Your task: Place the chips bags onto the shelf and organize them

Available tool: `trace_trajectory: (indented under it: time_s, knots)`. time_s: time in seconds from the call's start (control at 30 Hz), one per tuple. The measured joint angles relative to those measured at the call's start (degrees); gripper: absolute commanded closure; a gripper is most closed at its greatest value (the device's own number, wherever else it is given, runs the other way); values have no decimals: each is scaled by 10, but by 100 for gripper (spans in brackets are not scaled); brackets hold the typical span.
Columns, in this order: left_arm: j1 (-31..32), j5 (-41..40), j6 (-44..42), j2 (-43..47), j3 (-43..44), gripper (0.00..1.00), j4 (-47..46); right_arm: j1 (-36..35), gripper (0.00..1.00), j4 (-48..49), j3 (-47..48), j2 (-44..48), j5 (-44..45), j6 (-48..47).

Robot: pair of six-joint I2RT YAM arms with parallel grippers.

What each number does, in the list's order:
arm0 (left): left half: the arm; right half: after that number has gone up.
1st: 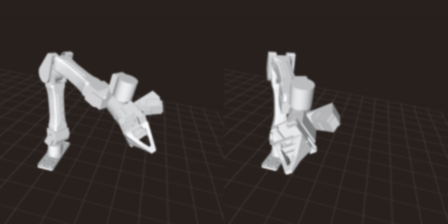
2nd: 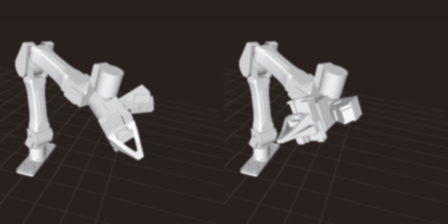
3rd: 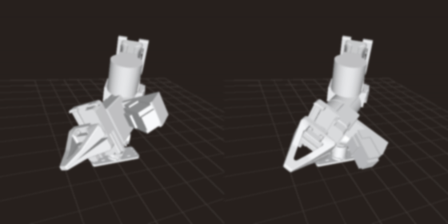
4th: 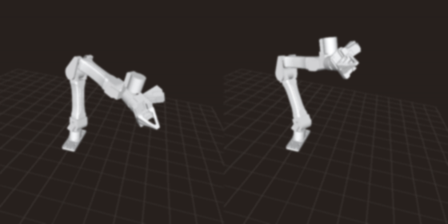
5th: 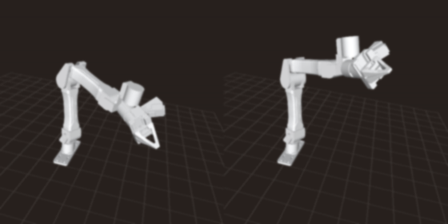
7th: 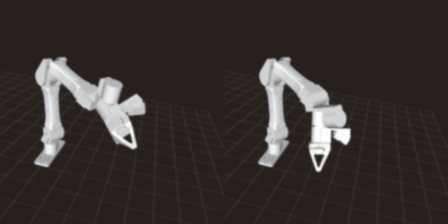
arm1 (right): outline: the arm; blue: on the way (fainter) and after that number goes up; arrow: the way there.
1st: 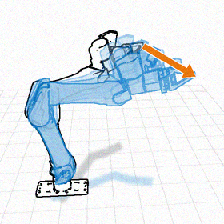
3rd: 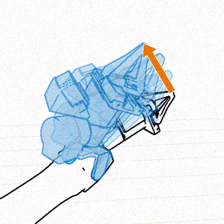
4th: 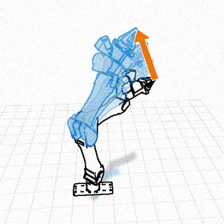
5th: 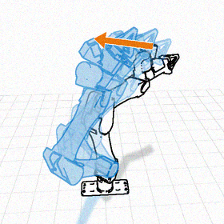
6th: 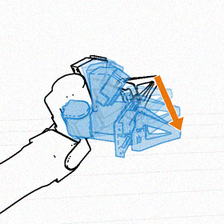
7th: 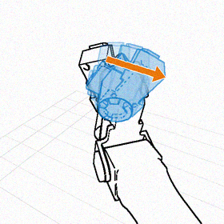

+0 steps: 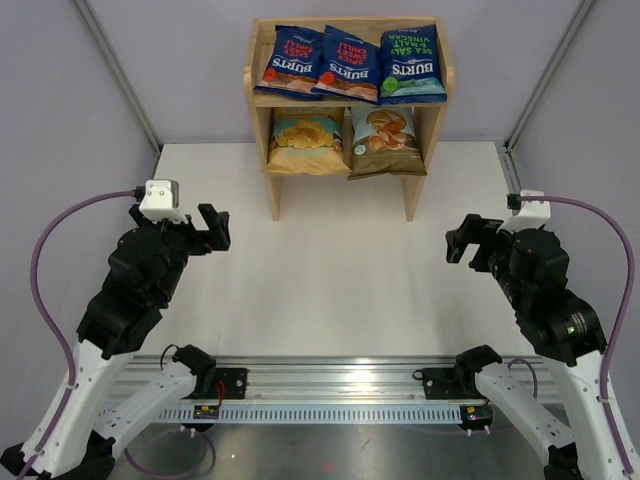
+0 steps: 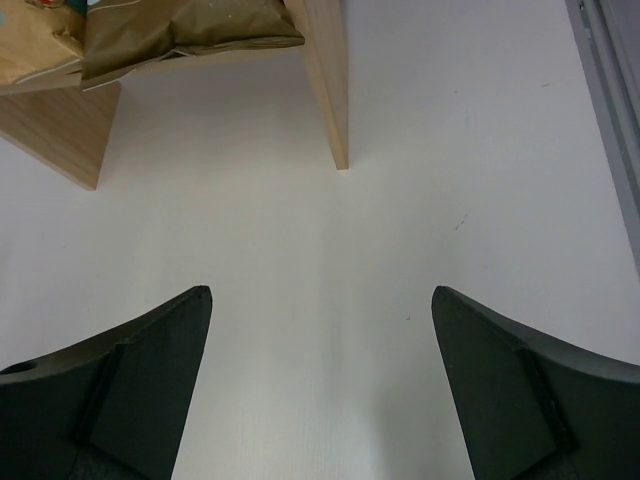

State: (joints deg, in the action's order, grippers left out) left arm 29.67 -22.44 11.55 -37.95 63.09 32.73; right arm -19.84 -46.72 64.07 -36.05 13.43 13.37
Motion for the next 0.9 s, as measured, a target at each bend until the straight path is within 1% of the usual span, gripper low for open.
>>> trace_trajectory:
  time_s: [0.2, 0.33, 0.5, 0.7, 0.9]
  knots:
    - [0, -1, -13, 28, -42, 1, 66, 0, 1, -21, 0, -20, 11, -6]
    - [0, -2, -20, 57, -101, 1, 93, 0, 1, -29, -4, -2, 11, -11]
    - [0, -3, -25, 116, -185, 1, 104, 0, 1, -31, -7, 22, 11, -19]
    - [0, -3, -25, 164, -206, 1, 88, 0, 1, -32, -21, 23, 8, -21]
    - [-1, -16, -16, 155, -206, 1, 83, 0, 1, -32, -47, 40, 4, -21]
